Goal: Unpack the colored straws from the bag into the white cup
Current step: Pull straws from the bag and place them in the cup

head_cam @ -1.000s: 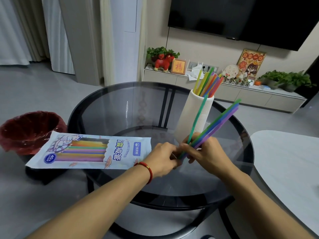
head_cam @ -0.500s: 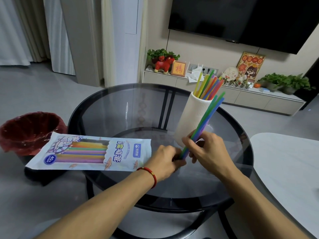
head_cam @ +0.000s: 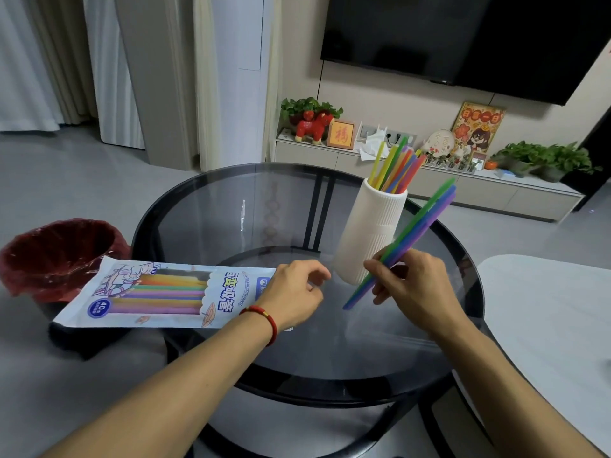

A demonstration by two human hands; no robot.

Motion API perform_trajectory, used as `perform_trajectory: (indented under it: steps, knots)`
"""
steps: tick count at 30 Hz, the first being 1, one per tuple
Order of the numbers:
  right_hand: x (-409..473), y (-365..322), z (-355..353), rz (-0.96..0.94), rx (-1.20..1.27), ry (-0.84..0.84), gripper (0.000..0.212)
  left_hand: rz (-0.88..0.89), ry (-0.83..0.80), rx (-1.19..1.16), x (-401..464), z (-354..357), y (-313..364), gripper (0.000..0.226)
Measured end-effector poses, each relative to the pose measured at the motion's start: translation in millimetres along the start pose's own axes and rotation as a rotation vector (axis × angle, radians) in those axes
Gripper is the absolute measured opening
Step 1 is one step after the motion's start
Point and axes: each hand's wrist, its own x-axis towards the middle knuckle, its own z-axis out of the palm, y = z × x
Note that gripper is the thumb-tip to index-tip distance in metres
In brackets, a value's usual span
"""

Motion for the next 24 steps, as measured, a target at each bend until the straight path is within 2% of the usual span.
perform_trajectory:
  steps: [3,6,8,10,15,20,24]
  knots:
    - [3.1,-11.4,-14.5,0.033,0.204,0.175,0.036,0.012,0.088,-0.073,1.3,-3.3,4.8,0.034]
    - [12.8,-24.4,-37.5,0.040,0.458,0.388,0.027,0.021,0.139,-0.114,2.7,-5.6,7.7,0.032]
    - [21.4,-33.7,-53.8,0.038,0.641,0.480,0.022,0.030,0.147,-0.121,3.2,-6.3,7.7,0.031]
    - [32.8,-41.4,-64.7,0.010,0.723,0.544,0.020,0.038,0.141,-0.119,3.4,-6.4,7.7,0.030]
    - [69.1,-47.7,-67.3,-0.019,0.483,0.593,0.010,0.038,0.142,-0.136,5.5,-6.8,7.5,0.032]
    - [96.5,-49.1,-55.7,0.012,0.196,0.396,0.028,0.056,0.149,-0.136,7.0,-11.9,7.1,0.031]
    - [103.1,-50.7,-53.9,0.047,0.130,0.312,0.020,0.073,0.147,-0.095,4.7,-16.7,3.3,0.031]
